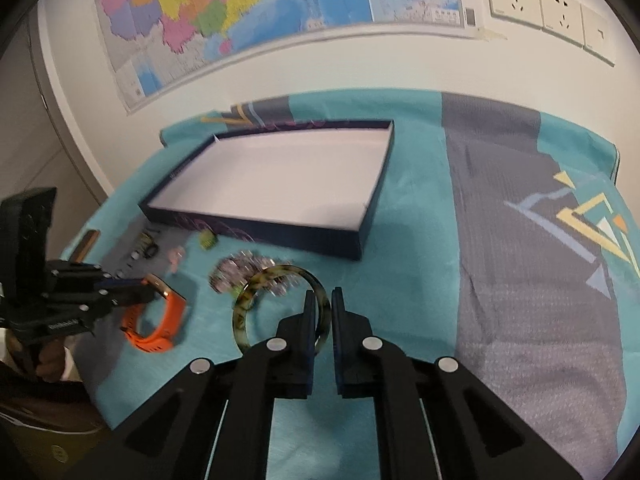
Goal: Organize jewelry
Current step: 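Carry the orange watch and tortoiseshell bangle over the white box with both tools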
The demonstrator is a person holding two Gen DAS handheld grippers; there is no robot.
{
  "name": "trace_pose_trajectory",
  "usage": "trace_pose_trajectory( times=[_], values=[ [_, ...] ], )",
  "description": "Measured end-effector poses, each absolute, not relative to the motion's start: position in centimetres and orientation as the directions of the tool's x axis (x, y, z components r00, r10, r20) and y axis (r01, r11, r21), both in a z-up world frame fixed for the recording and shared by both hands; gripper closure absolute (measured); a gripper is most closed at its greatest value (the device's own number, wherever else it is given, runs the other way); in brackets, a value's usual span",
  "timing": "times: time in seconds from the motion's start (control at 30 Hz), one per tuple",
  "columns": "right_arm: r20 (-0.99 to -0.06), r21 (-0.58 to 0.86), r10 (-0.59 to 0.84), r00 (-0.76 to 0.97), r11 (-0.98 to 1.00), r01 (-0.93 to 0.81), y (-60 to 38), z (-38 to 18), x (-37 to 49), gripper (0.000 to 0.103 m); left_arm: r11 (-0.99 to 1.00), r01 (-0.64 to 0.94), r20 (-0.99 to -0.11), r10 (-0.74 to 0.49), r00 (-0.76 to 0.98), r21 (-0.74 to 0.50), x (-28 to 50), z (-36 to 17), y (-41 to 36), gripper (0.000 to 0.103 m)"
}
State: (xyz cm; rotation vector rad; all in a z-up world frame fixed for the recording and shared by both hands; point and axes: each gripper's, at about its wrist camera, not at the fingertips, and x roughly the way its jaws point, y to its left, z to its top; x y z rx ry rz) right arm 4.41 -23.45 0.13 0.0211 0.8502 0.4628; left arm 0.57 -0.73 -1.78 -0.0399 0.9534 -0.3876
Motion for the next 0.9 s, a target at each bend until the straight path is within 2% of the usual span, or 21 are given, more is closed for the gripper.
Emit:
trace_pose_trajectory(
  times=[0.23, 0.4, 0.9],
  values=[
    [-0.669, 0.216, 0.447, 0.594, 0.881, -0.42, -22.3, 2.6, 5.6, 0.097, 0.925, 0.299, -0.749, -0.367, 0.552, -0.233, 1.1, 0.3, 0.8, 0.095],
    [-0.65, 0.184, 0.451, 0.612, 0.875, -0.448, -20.3, 3.6, 7.9, 0.097, 0.941, 0.272, -0.72, -0.329, 0.611, -0.2, 2.7, 2.6, 2.0, 0.095],
    [-0.683, 0.198, 0.427, 0.593, 0.889, -0.412, -15.7, 2.7, 18.3, 0.097, 0.976, 0.153, -0.728, -0.219, 0.65, -0.156, 12.8, 3.8, 5.0, 0.095]
  ],
)
